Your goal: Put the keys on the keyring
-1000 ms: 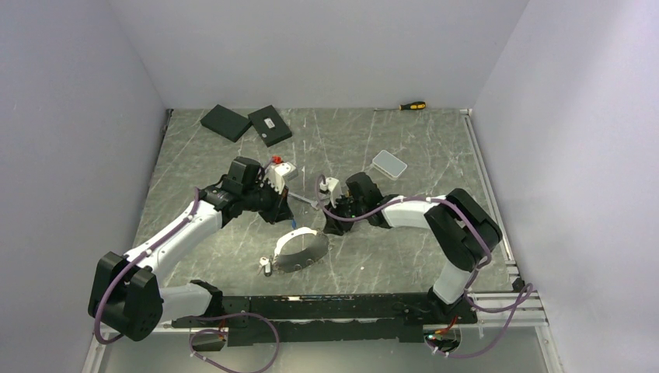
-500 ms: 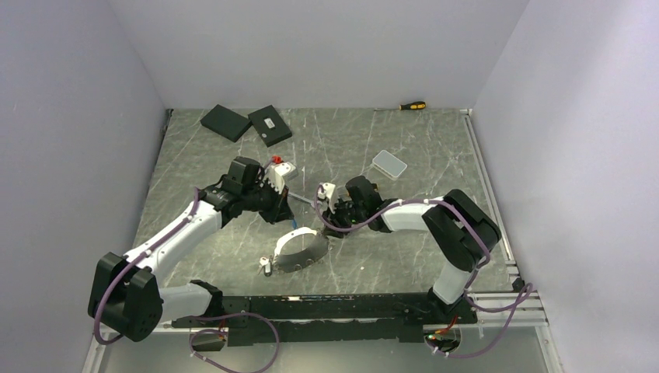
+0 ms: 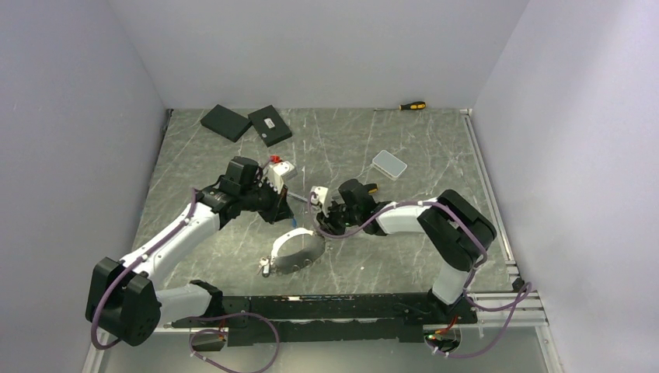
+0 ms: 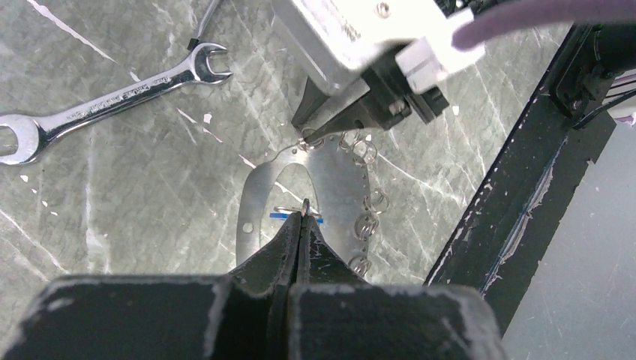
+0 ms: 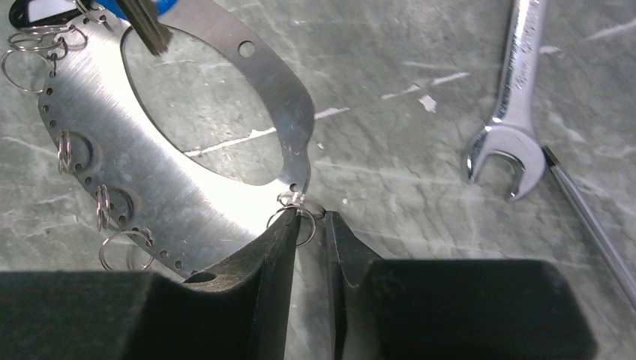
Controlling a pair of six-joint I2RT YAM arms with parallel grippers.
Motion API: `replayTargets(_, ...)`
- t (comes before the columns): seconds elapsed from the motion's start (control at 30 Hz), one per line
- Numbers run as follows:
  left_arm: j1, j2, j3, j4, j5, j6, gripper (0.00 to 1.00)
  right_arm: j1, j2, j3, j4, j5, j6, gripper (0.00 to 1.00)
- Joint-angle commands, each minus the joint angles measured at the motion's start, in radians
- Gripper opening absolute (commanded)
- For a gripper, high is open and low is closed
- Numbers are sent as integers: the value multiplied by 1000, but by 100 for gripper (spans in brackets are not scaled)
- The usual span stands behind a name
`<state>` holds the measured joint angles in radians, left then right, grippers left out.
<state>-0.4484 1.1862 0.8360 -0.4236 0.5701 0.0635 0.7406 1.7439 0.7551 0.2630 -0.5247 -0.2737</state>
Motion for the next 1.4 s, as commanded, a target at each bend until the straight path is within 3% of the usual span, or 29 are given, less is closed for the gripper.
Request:
replayTargets(0.0,2,-33,29,31,16,16,0,41,57,-5,-121,62,-39,23)
replayTargets(0.3,2,-39,28,31,13,19,0,59,76,3,-106,115,-7,0)
replayTargets(0.6,2,-49,28,33,10,19,0,57,-56,-99,28,82,107,0)
replayTargets(0.93,2,-77,23,42,29,10,0,60,-277,-295,308,136,287,0)
replayTargets(1.2,2,-121,3,84,132,-43,0,92,-337,-380,560,213,470,0)
replayTargets(1.37,2,-145,17,73,140,-44,0,113,-335,-384,638,217,496,0)
